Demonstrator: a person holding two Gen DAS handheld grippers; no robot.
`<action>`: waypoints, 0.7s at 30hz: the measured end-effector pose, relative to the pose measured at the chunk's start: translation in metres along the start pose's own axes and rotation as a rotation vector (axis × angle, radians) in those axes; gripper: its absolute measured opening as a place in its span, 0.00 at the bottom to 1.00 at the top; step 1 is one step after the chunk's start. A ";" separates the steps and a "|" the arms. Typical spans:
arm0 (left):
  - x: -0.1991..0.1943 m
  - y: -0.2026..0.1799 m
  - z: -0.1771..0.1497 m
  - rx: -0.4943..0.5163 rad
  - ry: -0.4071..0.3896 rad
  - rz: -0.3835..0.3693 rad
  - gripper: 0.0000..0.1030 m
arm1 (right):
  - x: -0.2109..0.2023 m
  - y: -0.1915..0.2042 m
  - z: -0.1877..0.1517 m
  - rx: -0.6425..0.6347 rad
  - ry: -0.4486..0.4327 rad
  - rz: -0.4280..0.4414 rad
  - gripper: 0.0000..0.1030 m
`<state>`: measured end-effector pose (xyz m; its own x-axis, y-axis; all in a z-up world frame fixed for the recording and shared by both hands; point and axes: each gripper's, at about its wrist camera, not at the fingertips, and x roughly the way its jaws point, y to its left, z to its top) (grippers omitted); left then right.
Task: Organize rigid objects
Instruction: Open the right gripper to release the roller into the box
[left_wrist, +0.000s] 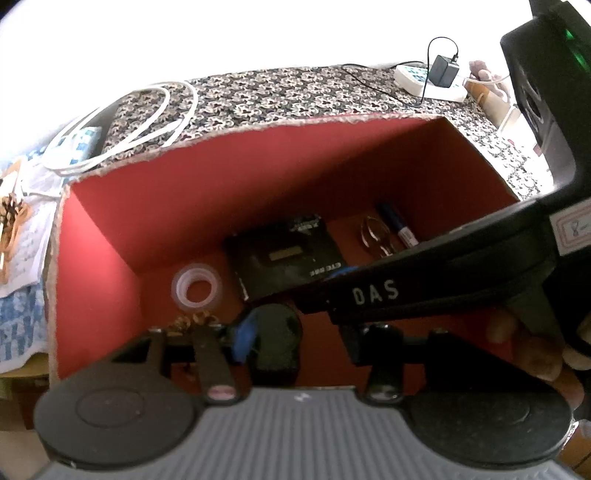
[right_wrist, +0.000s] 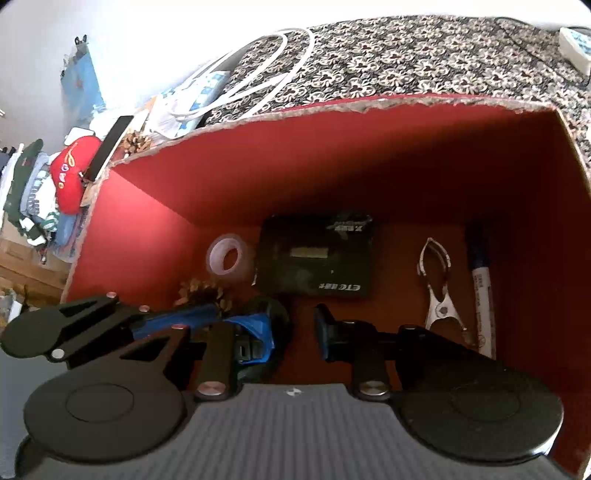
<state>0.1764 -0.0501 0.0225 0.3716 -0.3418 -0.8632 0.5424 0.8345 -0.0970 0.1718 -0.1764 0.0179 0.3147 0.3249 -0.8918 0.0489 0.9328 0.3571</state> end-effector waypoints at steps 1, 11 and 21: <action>0.000 0.000 0.000 0.000 -0.002 0.001 0.46 | 0.000 0.001 0.000 -0.004 -0.004 -0.011 0.07; 0.000 -0.001 -0.001 0.000 -0.006 0.010 0.47 | 0.002 0.003 0.001 -0.005 -0.029 -0.104 0.07; 0.001 -0.002 0.000 -0.001 0.007 0.031 0.48 | 0.003 0.009 0.000 -0.029 -0.042 -0.185 0.07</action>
<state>0.1756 -0.0519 0.0213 0.3829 -0.3131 -0.8691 0.5304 0.8448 -0.0707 0.1735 -0.1667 0.0182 0.3423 0.1408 -0.9290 0.0826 0.9804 0.1790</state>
